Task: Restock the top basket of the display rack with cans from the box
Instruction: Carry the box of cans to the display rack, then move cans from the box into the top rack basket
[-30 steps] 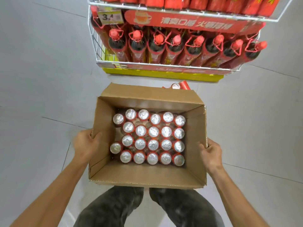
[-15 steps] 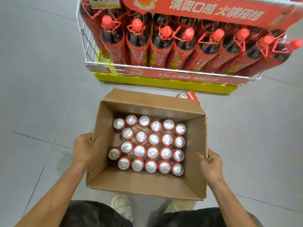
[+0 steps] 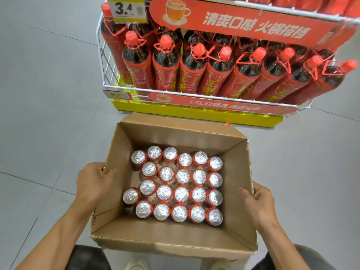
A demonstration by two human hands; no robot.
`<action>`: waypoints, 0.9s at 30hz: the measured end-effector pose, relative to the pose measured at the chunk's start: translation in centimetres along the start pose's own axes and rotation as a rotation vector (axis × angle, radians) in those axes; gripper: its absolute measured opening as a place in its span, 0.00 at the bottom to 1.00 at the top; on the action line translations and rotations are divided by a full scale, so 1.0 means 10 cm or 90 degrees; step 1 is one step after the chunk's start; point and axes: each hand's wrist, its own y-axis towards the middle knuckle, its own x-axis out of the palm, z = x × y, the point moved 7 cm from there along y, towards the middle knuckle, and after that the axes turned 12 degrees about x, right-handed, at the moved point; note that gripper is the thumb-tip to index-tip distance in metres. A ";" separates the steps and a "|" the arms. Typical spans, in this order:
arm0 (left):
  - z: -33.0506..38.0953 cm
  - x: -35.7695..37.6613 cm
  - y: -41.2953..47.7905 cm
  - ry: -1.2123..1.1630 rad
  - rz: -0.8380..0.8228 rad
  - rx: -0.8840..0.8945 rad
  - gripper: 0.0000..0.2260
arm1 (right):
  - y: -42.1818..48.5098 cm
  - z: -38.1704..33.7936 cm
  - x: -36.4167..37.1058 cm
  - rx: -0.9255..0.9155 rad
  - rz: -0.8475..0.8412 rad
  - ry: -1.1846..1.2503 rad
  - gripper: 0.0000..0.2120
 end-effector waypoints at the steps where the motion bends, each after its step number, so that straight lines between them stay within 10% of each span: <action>1: -0.01 0.01 0.00 0.003 0.000 0.003 0.23 | 0.03 0.00 0.01 -0.003 0.000 -0.001 0.10; 27: 0.13 -0.03 -0.16 0.023 0.071 0.060 0.16 | -0.15 -0.36 -0.03 -0.130 0.008 -0.040 0.06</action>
